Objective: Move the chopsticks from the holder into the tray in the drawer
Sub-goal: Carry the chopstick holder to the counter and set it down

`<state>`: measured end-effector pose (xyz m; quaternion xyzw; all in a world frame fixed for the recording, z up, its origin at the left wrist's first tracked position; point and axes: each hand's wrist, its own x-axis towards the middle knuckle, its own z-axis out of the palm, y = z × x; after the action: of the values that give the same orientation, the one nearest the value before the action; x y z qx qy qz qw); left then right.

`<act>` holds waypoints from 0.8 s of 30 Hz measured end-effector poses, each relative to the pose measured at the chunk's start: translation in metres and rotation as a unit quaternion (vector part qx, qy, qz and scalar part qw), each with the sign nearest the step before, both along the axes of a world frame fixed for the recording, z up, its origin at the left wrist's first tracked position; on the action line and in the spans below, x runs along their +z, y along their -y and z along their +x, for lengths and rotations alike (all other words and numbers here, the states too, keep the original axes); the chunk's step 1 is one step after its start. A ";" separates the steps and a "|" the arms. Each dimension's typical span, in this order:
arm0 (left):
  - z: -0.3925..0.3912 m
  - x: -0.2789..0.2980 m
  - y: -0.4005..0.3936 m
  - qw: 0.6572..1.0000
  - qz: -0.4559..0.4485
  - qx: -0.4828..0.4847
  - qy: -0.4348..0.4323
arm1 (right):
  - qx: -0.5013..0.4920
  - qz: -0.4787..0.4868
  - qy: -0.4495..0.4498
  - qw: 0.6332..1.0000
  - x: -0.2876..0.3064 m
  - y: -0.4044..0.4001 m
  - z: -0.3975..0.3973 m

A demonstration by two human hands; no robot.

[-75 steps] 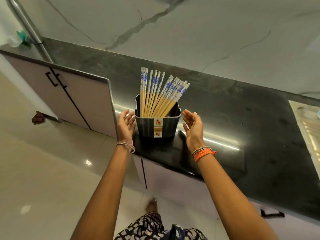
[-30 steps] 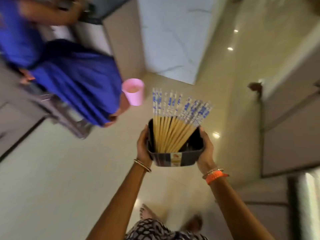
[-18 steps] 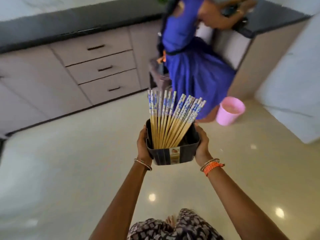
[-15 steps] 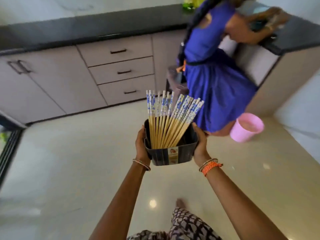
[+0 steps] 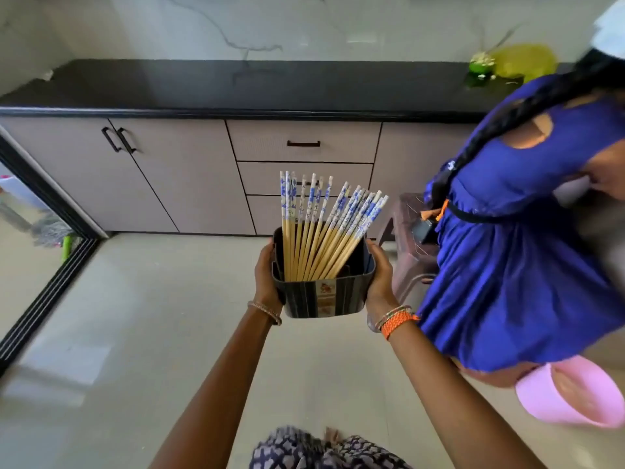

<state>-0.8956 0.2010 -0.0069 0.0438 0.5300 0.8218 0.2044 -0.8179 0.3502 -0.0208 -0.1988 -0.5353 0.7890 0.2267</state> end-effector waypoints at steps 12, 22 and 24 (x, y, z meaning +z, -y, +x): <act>-0.211 0.009 -0.105 1.000 0.015 -0.012 -0.021 | -0.002 0.015 -0.024 1.000 0.011 -0.105 -0.213; -0.416 0.033 -0.189 0.998 0.032 -0.040 -0.037 | -0.023 -0.009 -0.033 0.999 0.038 -0.185 -0.406; -0.447 0.036 -0.205 0.998 0.036 -0.043 -0.032 | -0.028 -0.002 -0.034 0.999 0.041 -0.199 -0.434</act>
<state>-1.3422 0.4058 0.0293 0.1001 0.5043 0.8287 0.2213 -1.2519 0.5489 0.0202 -0.1873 -0.5199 0.7898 0.2660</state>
